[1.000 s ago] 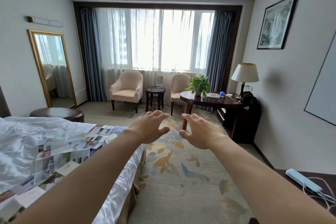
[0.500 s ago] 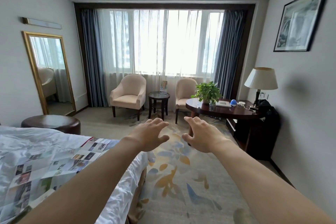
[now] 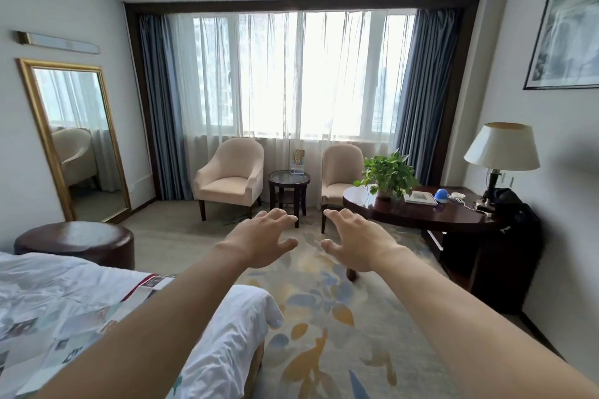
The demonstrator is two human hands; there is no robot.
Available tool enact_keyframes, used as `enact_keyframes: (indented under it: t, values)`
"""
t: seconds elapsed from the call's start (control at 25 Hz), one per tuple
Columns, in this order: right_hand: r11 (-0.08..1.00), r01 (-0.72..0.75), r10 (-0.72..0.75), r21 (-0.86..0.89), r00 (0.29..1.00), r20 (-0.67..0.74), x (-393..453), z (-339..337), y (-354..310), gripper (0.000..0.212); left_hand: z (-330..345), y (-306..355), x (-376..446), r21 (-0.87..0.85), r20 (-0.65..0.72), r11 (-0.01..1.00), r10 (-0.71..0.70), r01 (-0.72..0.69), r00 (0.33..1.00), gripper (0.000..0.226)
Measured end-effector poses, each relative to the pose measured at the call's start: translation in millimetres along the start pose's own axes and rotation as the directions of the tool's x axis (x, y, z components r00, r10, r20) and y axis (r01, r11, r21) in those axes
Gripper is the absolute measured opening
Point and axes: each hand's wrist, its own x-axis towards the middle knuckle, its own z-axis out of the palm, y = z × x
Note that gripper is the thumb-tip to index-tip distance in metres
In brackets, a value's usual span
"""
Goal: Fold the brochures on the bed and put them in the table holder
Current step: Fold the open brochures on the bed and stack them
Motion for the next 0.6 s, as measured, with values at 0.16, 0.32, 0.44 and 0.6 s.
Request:
enact_keyframes:
  t: [0.16, 0.32, 0.44, 0.6]
  values:
    - [0.997, 0.026, -0.026, -0.068, 1.0, -0.002, 80, 23, 7, 0.073, 14, -48, 67, 0.008, -0.012, 0.999, 0.034, -0.034, 0.999, 0.063]
    - [0.997, 0.045, -0.045, -0.064, 0.999, -0.004, 155, 38, 10, 0.073, 19, -94, 127, -0.001, -0.029, 1.0, 0.03, -0.03, 0.999, 0.063]
    - [0.995, 0.082, -0.082, -0.052, 0.997, -0.007, 213, 45, 9, 0.073, 22, -130, 161, -0.01, -0.035, 1.0, -0.013, 0.012, 0.999, 0.062]
    - [0.984, 0.174, -0.174, -0.03, 0.985, 0.003, 298, 69, -5, 0.072, 32, -191, 193, 0.004, -0.033, 0.994, -0.113, 0.113, 0.993, 0.062]
